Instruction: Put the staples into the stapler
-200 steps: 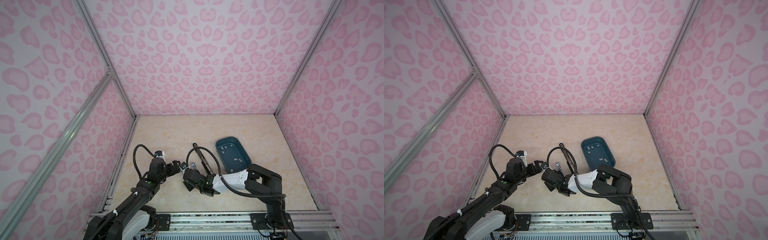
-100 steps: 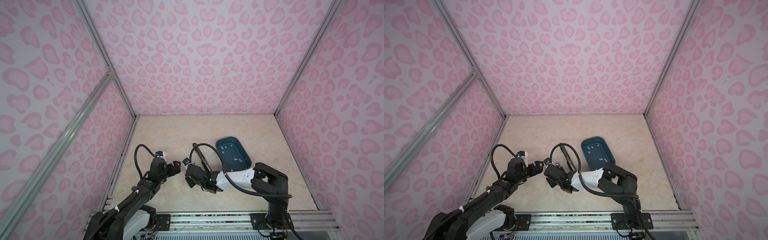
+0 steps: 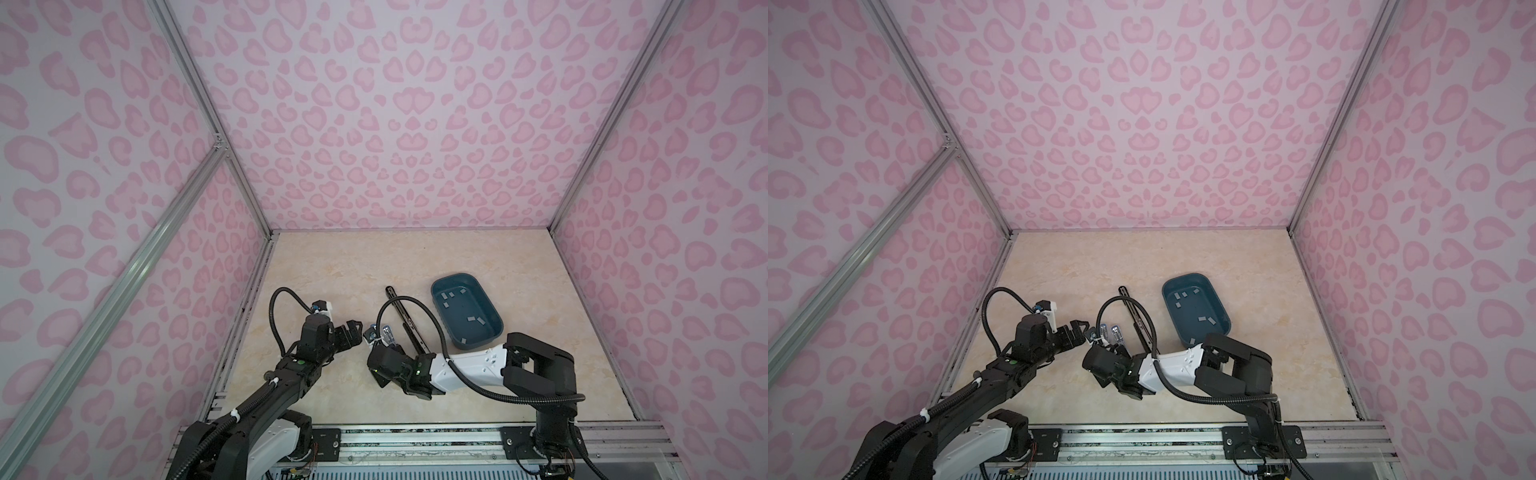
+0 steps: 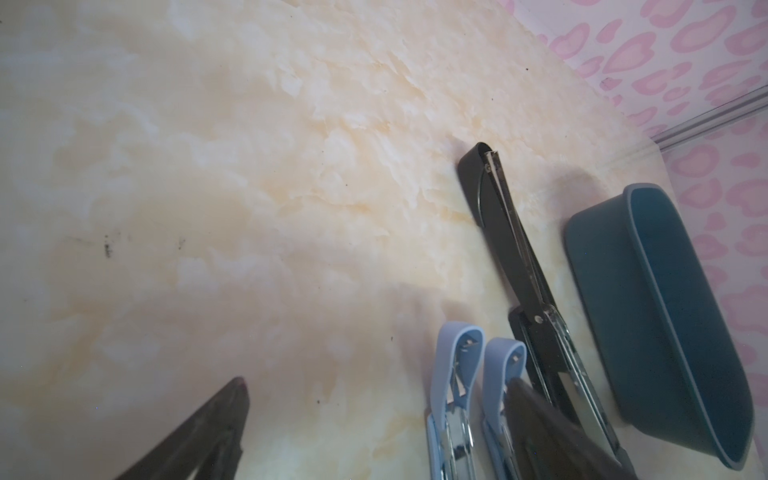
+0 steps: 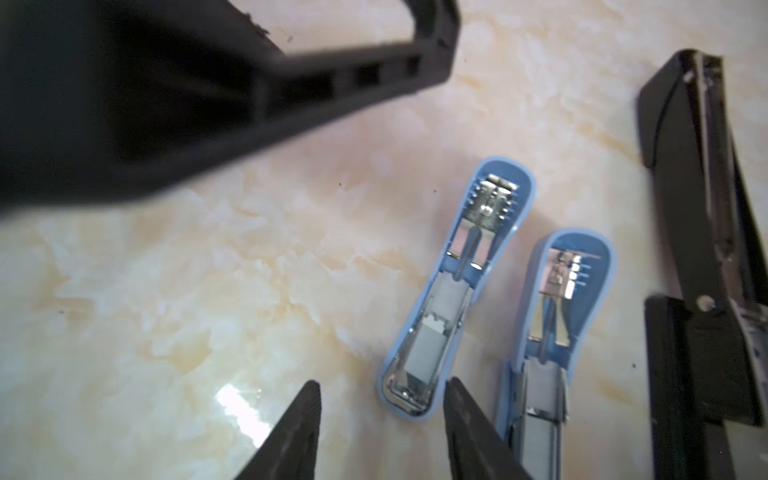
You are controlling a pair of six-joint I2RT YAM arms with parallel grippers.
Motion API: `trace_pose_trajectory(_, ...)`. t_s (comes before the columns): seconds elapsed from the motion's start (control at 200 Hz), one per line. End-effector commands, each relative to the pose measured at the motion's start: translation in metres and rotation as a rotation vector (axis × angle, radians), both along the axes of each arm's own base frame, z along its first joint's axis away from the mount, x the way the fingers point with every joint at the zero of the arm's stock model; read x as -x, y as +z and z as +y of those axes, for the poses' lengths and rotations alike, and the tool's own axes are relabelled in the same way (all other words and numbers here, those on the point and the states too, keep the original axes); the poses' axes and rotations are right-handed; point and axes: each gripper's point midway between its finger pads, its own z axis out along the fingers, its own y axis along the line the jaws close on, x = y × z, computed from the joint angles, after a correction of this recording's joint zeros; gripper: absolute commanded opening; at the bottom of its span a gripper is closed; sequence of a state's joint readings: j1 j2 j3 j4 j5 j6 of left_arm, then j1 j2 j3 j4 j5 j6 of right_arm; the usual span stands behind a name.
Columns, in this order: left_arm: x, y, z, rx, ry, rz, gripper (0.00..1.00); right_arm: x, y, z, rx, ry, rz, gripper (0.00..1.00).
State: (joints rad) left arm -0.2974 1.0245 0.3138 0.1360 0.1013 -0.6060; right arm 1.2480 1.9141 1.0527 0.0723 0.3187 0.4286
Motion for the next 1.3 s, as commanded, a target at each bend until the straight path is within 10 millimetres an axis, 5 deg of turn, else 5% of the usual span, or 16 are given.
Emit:
trace_pose_trajectory(0.0,-0.005,0.009,-0.003,0.011,-0.011,-0.039,0.97,-0.007,-0.011,-0.015,0.037,-0.090,-0.011,0.51)
trace_pose_trajectory(0.385,-0.003,0.013,-0.001,0.012,-0.003,-0.055,0.97,0.004,-0.029,-0.005,0.018,-0.075,0.026,0.48)
trace_pose_trajectory(1.295,-0.001,0.011,0.002,0.009,0.007,-0.058,0.97,-0.006,-0.055,-0.032,0.047,-0.168,0.031,0.36)
